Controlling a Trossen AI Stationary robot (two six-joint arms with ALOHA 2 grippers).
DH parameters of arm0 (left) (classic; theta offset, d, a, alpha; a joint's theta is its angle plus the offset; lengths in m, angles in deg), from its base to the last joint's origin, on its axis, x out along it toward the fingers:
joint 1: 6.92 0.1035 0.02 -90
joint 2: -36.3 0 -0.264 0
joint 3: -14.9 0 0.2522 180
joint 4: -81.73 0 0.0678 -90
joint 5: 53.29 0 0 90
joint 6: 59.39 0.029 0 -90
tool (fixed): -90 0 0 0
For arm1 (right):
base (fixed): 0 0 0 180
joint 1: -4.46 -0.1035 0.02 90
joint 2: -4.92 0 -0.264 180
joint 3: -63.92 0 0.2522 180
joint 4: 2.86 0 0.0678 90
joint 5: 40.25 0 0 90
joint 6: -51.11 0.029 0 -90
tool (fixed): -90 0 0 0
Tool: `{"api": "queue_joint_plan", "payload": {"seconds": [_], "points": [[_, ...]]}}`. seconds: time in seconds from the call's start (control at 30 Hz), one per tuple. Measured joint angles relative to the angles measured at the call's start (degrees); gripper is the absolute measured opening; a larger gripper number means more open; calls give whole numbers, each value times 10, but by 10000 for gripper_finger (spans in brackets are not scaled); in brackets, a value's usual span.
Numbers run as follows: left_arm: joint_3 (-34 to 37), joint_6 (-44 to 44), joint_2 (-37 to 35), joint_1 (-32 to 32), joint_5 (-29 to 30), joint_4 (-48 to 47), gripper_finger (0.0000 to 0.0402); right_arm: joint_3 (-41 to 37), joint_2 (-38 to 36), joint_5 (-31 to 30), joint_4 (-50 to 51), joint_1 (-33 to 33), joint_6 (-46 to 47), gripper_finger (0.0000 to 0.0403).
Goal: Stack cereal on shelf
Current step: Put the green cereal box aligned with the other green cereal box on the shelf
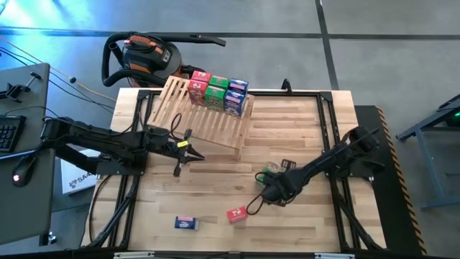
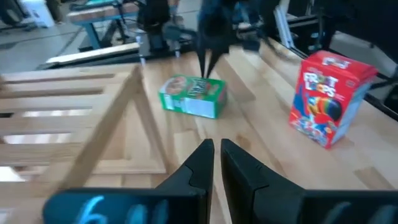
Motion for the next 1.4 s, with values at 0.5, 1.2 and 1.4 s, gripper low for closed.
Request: {"api": "queue_joint_plan", "payload": {"seconds": [0.5,1.2,1.4], "points": [[0,-58,111,-19,0,91,21,-142,-175,-115,-237,-82,173,9],[0,-74,156,-34,45,151,21,-129,-88,43,-394,157,-64,0],[0,-74,156,-34,46,150,21,-91,-61,144,-304,156,-77,0]]}}
